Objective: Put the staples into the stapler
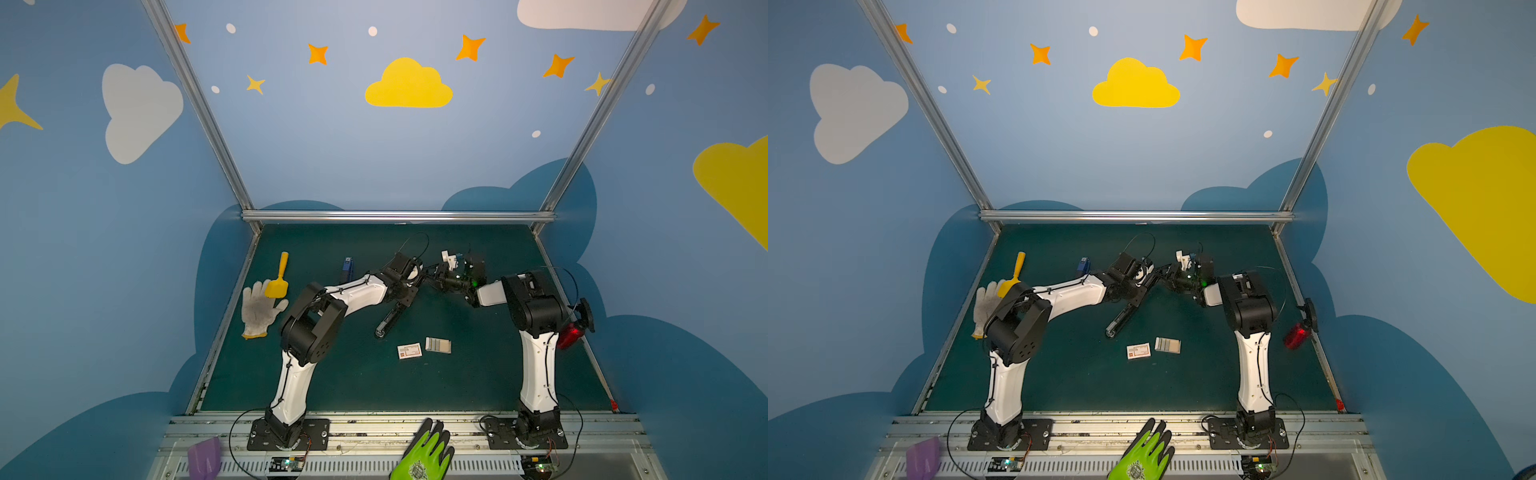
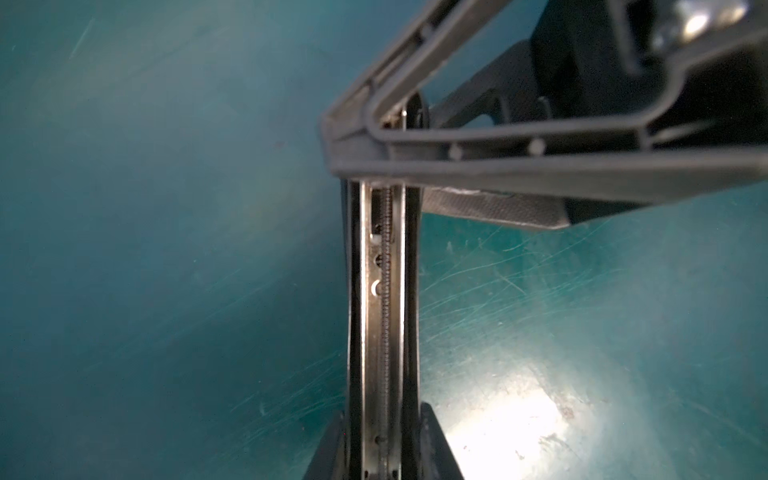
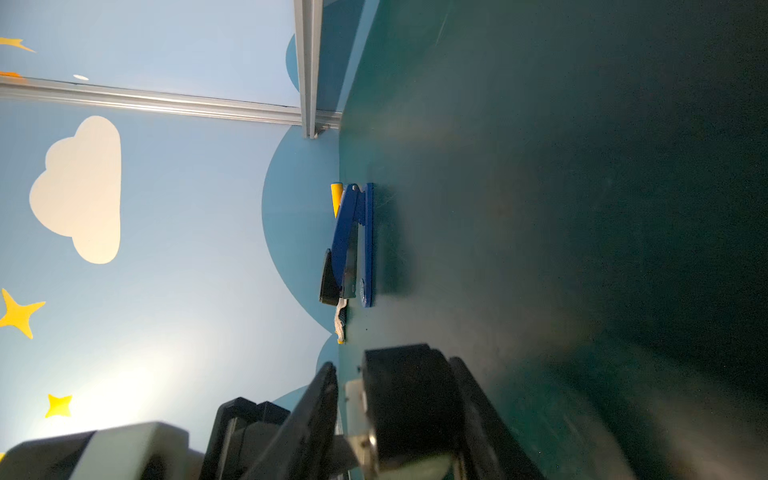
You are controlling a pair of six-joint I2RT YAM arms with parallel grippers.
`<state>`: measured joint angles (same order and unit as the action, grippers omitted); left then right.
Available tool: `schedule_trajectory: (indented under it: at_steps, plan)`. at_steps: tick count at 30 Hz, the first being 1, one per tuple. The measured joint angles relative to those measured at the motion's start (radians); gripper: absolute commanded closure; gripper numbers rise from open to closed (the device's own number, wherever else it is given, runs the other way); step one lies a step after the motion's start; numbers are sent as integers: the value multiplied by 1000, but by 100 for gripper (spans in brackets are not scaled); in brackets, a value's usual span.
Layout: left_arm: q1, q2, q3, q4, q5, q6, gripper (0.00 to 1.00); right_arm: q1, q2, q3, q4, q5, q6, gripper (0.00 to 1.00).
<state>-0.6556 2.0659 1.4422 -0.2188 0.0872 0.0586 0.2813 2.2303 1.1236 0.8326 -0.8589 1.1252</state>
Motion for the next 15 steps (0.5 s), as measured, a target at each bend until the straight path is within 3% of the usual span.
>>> schedule_trajectory:
  at_steps: [6, 10, 15]
  plan:
    - [-2, 0, 0, 0, 1, 0, 94, 2, 24, 0, 34, -9, 23, 66]
    - [-2, 0, 0, 2, 3, -3, 64, 2, 27, 0, 47, -9, 16, 74]
    - [-3, -5, -3, 11, -14, -17, 56, -3, 28, -4, 45, -2, 4, 76]
